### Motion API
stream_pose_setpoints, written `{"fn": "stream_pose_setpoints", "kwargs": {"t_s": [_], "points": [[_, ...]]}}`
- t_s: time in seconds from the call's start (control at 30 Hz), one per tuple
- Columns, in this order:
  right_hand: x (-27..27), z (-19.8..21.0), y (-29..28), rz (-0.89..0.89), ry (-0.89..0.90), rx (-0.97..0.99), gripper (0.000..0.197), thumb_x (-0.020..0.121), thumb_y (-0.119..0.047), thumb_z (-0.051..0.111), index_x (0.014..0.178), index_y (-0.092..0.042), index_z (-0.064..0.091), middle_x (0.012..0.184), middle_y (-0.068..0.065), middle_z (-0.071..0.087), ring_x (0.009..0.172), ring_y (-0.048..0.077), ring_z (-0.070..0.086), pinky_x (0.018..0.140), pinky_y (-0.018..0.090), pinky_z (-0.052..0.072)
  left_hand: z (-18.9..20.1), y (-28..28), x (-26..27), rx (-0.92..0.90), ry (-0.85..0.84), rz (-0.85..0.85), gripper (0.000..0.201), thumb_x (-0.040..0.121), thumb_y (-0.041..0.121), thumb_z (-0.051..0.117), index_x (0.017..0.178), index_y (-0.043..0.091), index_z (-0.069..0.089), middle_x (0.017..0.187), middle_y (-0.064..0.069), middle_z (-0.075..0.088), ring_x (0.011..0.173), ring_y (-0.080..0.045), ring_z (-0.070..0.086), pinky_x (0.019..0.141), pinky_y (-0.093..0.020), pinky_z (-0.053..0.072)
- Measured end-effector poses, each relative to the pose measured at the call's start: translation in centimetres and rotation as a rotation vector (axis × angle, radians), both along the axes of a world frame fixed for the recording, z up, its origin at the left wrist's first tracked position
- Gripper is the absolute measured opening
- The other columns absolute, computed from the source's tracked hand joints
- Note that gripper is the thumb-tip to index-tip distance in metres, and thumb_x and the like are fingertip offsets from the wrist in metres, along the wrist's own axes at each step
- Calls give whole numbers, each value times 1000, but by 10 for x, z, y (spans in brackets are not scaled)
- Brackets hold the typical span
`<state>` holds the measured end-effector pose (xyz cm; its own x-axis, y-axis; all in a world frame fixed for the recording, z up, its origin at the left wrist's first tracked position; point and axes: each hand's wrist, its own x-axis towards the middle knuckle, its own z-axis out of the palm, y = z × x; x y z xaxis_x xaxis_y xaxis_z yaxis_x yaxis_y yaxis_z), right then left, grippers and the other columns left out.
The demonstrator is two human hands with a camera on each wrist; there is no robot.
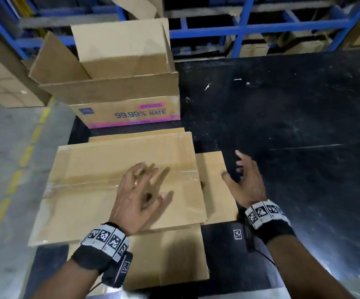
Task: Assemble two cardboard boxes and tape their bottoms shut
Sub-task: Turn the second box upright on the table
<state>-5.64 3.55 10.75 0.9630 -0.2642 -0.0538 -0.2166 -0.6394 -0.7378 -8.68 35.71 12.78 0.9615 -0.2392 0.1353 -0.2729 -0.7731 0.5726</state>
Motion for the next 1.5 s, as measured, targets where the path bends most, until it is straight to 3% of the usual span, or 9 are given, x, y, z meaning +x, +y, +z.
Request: {"fn": "stream_pose_setpoints", "kwargs": {"t_s": [0.3, 0.4, 0.53, 0.77, 0.87, 0.97, 1.07, 1.13, 1.5], "points": [[56, 22, 114, 383, 434, -166, 118, 66, -76, 69, 154, -50, -6, 158, 11, 26, 136, 37, 44, 107, 46, 42, 0, 205, 42, 256, 337, 518, 106, 67, 91, 40, 160, 42, 22, 164, -22, 13, 145, -48, 31, 118, -55, 32], [62, 14, 126, 408, 503, -227, 130, 62, -74, 76, 155, -47, -11, 157, 16, 23, 137, 40, 40, 110, 48, 39, -11, 246, 49, 213, 594, 440, 111, 75, 87, 55, 160, 50, -5, 166, -23, 23, 145, -44, 40, 120, -50, 32], [71, 9, 128, 346, 519, -211, 141, 47, -83, 78, 151, -55, -14, 166, 12, 14, 145, 39, 32, 116, 53, 32, -18, 261, 58, 98, 601, 277, 113, 80, 81, 57, 160, 45, -15, 162, -12, 40, 140, -31, 50, 118, -41, 37], [123, 17, 142, 288, 513, -250, 138, 51, -84, 73, 157, -46, -8, 167, 4, 18, 148, 35, 28, 117, 47, 29, -9, 265, 137, 175, 614, 218, 115, 80, 82, 58, 161, 40, -12, 169, -7, 26, 146, -36, 43, 118, -47, 34], [141, 21, 145, 310, 542, -268, 148, 42, -83, 79, 158, -44, -4, 167, 2, 16, 150, 33, 25, 119, 47, 27, -10, 268, 161, 162, 648, 221, 137, 54, 97, 61, 162, 38, 0, 164, -3, 38, 142, -32, 48, 117, -46, 39], [154, 20, 143, 330, 556, -313, 152, 31, -85, 79, 158, -38, 9, 163, 4, 29, 144, 33, 36, 115, 46, 34, -11, 268, 169, 186, 655, 254, 122, 63, 84, 73, 160, 32, 21, 157, -7, 48, 137, -32, 53, 112, -45, 44], [153, 27, 147, 329, 516, -340, 155, 20, -90, 74, 153, -31, 22, 152, 6, 44, 131, 32, 50, 105, 40, 44, -4, 264, 162, 185, 621, 282, 102, 74, 71, 76, 155, 30, 31, 151, -9, 53, 132, -34, 55, 108, -45, 46], [143, 38, 149, 319, 494, -329, 141, 35, -77, 85, 153, -30, 24, 147, 8, 48, 126, 33, 53, 100, 37, 45, 3, 264, 152, 152, 579, 310, 93, 75, 67, 78, 150, 31, 37, 145, -9, 57, 128, -33, 57, 105, -43, 46], [74, 122, 141, 266, 198, -228, 124, 39, -77, 85, 144, -46, 27, 137, 7, 57, 127, 30, 50, 106, 41, 45, 113, 254, 74, 52, 287, 450, 90, 64, 68, 86, 138, 31, 49, 134, -10, 63, 121, -35, 60, 96, -41, 48]]}}
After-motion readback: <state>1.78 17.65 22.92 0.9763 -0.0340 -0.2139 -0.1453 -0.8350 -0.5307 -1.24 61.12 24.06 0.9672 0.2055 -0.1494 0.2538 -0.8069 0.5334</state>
